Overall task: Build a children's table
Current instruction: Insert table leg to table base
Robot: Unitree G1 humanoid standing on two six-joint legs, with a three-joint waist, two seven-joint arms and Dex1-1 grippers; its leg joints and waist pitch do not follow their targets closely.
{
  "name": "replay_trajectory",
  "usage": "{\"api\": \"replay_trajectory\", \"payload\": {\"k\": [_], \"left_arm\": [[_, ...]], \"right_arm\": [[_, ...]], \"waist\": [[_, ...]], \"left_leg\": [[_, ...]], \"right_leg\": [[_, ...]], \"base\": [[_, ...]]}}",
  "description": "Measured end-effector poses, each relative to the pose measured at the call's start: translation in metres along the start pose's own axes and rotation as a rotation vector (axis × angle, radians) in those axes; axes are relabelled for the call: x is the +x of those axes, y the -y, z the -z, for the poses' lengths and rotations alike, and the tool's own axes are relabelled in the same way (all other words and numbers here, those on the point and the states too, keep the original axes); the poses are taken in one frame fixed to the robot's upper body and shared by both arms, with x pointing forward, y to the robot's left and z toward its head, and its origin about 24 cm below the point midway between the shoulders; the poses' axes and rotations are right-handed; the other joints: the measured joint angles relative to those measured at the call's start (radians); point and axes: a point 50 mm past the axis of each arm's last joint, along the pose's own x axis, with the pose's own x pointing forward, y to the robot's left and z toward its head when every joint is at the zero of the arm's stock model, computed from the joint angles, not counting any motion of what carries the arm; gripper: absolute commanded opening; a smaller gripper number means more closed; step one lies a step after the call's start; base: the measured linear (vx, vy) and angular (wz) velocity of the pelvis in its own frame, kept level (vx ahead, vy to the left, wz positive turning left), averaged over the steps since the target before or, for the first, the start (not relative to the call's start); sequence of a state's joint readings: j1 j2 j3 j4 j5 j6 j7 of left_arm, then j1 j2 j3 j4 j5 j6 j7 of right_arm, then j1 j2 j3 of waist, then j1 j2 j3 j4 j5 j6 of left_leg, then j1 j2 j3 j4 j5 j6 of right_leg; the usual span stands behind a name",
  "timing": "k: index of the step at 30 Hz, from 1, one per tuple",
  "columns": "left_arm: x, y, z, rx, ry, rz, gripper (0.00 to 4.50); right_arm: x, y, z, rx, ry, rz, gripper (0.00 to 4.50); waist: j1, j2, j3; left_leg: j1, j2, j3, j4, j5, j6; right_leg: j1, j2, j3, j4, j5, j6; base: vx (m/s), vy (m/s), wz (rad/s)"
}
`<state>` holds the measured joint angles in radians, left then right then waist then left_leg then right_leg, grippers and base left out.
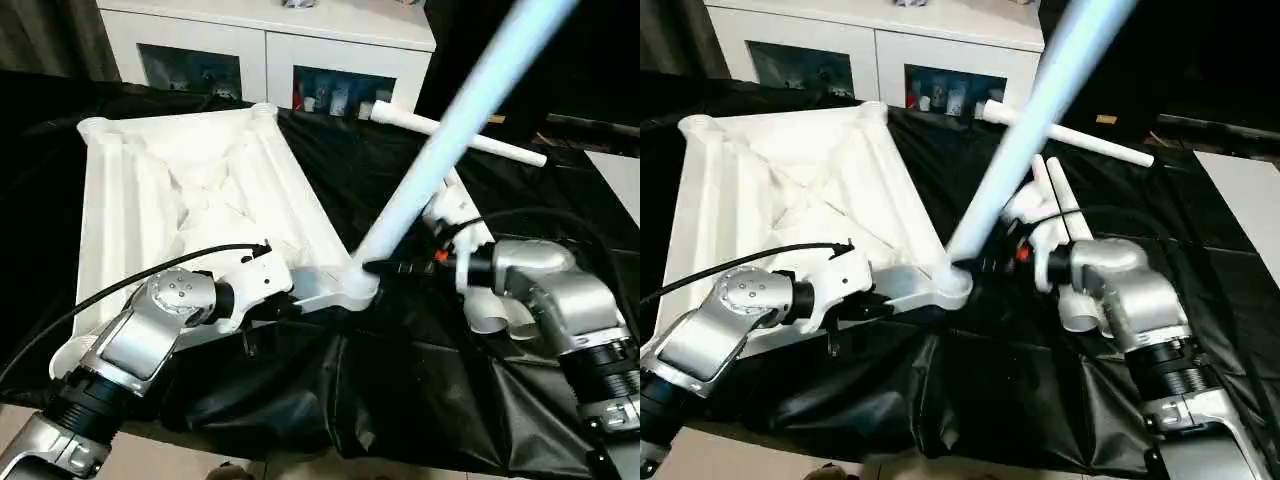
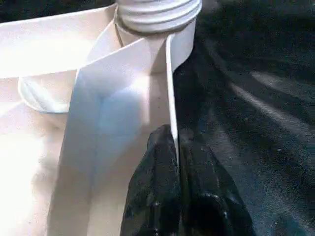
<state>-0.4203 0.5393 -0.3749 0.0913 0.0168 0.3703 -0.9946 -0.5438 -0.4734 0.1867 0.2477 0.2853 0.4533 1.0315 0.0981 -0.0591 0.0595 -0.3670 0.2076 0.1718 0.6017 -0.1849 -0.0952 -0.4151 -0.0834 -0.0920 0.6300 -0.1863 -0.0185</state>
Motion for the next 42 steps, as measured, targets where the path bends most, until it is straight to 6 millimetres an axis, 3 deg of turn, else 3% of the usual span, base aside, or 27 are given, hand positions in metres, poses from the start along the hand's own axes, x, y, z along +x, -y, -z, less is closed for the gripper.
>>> {"api": "replay_trajectory", "payload": {"k": [11,29,42], "left_arm": [[-0.002,-0.001,0.002,0.002,-0.012,0.002,0.00],[-0.004,0.006,0.002,0.016,-0.014,0.059,0.00],[-0.005,0.007,0.004,0.012,-0.023,0.063,0.00]], "right_arm": [[0.007,0.006,-0.007,-0.033,-0.067,-0.036,1.87],[0.004,0.013,-0.015,-0.049,-0.193,-0.180,1.86],[0.008,0.016,0.005,0.107,-0.106,-0.149,1.86]], "waist": [[-0.008,-0.002,-0.001],[0.004,-0.006,-0.003],[0.003,-0.012,-0.006]], "left_leg": [[0.001,0.000,0.000,0.001,0.000,0.000],[0.001,0.000,-0.001,0.002,0.000,0.000],[0.004,0.000,-0.001,0.002,0.000,0.000]], "right_leg": [[0.000,0.000,0.000,0.001,0.001,-0.001],[0.002,0.000,0.000,0.001,0.001,-0.001],[0.006,0.000,-0.001,0.001,0.001,-0.001]], "base": [[0.000,0.000,0.00],[0.000,0.000,0.00],[0.000,0.000,0.00]]}}
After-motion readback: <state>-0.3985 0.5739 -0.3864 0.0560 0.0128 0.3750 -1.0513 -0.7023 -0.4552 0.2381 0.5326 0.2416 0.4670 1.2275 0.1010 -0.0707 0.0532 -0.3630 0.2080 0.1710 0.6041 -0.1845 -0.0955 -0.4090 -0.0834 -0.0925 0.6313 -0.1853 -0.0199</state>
